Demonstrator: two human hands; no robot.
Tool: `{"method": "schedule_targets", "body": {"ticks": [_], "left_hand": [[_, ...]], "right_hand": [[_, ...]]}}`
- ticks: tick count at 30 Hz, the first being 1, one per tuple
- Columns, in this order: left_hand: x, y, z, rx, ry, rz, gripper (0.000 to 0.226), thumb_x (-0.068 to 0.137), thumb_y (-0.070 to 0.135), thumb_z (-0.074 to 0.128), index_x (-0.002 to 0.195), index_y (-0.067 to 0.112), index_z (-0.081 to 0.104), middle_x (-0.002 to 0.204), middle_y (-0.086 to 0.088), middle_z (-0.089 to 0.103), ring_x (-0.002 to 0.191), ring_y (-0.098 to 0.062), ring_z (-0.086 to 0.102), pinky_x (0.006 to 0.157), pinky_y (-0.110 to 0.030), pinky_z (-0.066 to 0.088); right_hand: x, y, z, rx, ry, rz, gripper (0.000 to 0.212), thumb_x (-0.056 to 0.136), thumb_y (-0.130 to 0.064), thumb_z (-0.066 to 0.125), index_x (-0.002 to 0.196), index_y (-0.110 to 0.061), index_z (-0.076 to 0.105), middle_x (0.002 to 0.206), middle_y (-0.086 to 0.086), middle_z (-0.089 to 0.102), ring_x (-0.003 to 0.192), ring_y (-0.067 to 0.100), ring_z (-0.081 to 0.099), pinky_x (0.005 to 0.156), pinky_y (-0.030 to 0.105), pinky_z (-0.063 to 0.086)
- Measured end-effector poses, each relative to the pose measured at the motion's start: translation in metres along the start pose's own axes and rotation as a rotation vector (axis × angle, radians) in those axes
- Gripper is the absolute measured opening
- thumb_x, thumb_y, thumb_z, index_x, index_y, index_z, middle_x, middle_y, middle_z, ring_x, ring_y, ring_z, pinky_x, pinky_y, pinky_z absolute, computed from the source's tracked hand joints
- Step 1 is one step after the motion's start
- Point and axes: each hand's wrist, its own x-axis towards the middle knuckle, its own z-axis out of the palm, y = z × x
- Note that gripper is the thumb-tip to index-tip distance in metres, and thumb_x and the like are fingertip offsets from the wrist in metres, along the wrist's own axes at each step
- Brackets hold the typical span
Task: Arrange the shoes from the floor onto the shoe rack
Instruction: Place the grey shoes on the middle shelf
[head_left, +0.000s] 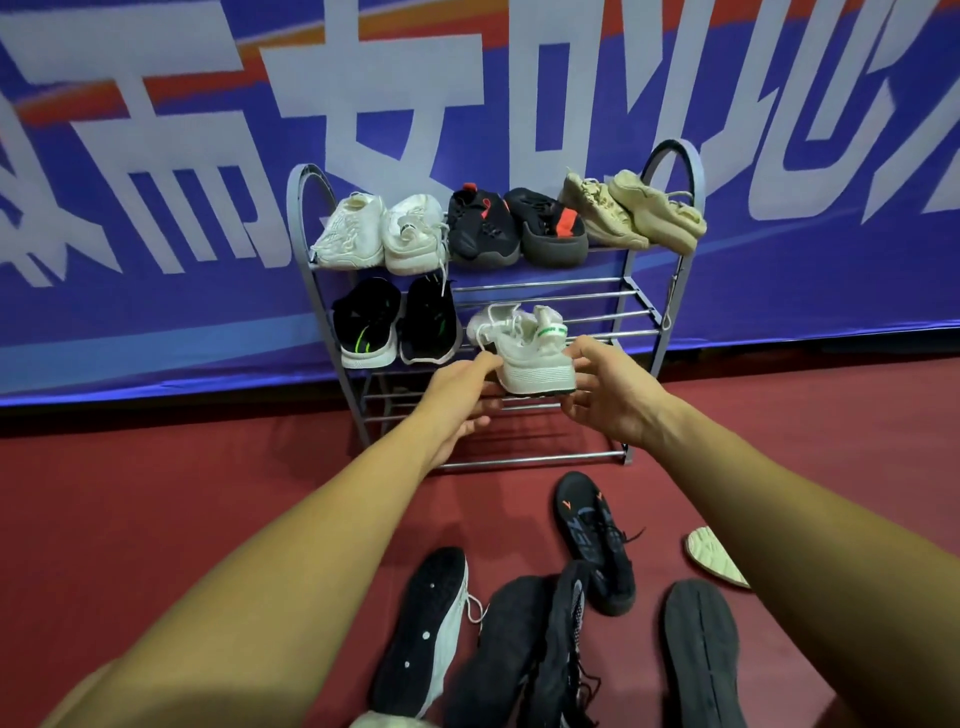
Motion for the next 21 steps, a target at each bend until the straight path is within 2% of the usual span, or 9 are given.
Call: {"method": "schedule_targets", "body": {"ticks": [5,7,9,12,15,19,21], "left_hand": [[0.010,-0.004,-0.001,-0.075,-0.015,-0.052,0.040,0.080,0.046,0.073,0.108,0.018,0.071,0.093,0.000,0.072,0.076,-0.014,0.060,0.058,-0.024,0.040],[0.016,-0.008,-0.004,-0.087,0.004,-0.107,0.044,0.080,0.042,0.075,0.113,0.014,0.067,0.094,-0.002,0.071,0.074,-0.013,0.061,0.054,-0.022,0.039],[0.023,-0.010,-0.008,-0.080,0.027,-0.178,0.059,0.077,0.042,0.077,0.123,0.011,0.059,0.096,-0.003,0.071,0.072,-0.013,0.062,0.049,-0.021,0.040],[0.034,-0.014,-0.013,-0.120,0.015,-0.253,0.068,0.075,0.039,0.079,0.130,0.010,0.052,0.100,-0.006,0.070,0.071,-0.013,0.063,0.050,-0.021,0.040],[0.047,-0.019,-0.011,-0.159,0.052,-0.254,0.058,0.076,0.032,0.080,0.124,0.010,0.054,0.090,-0.005,0.065,0.067,-0.011,0.058,0.051,-0.022,0.041],[0.069,-0.017,-0.011,-0.245,0.124,-0.208,0.023,0.080,0.023,0.076,0.093,0.012,0.061,0.073,-0.004,0.059,0.060,-0.009,0.050,0.053,-0.022,0.038],[0.079,-0.011,-0.013,-0.297,0.139,-0.201,0.015,0.081,0.021,0.075,0.086,0.015,0.063,0.073,-0.002,0.057,0.062,-0.009,0.048,0.056,-0.023,0.038]], "right_hand": [[0.015,0.008,0.011,0.017,0.013,-0.068,0.010,0.082,-0.019,0.069,0.090,-0.013,0.067,0.067,0.000,0.059,0.050,0.009,0.043,0.057,0.023,0.037],[0.025,0.014,0.015,0.024,0.023,-0.071,0.020,0.077,-0.020,0.073,0.095,-0.013,0.067,0.070,0.000,0.056,0.054,0.009,0.039,0.057,0.023,0.037],[0.035,0.018,0.020,0.058,0.065,-0.082,0.029,0.075,-0.020,0.075,0.101,-0.014,0.064,0.071,0.000,0.053,0.056,0.010,0.037,0.055,0.023,0.035],[0.051,0.023,0.026,0.087,0.124,-0.098,0.020,0.076,-0.017,0.074,0.094,-0.014,0.065,0.071,0.001,0.051,0.054,0.010,0.036,0.054,0.024,0.033],[0.066,0.029,0.027,0.109,0.117,-0.115,0.013,0.077,-0.015,0.072,0.089,-0.014,0.066,0.076,0.004,0.050,0.054,0.011,0.034,0.054,0.025,0.031],[0.086,0.031,0.031,0.161,0.098,-0.115,0.011,0.080,-0.015,0.072,0.088,-0.014,0.065,0.071,0.002,0.046,0.051,0.009,0.032,0.056,0.024,0.031],[0.097,0.029,0.034,0.178,0.079,-0.101,0.015,0.081,-0.020,0.074,0.092,-0.015,0.065,0.071,-0.001,0.049,0.052,0.007,0.037,0.060,0.024,0.035]]}}
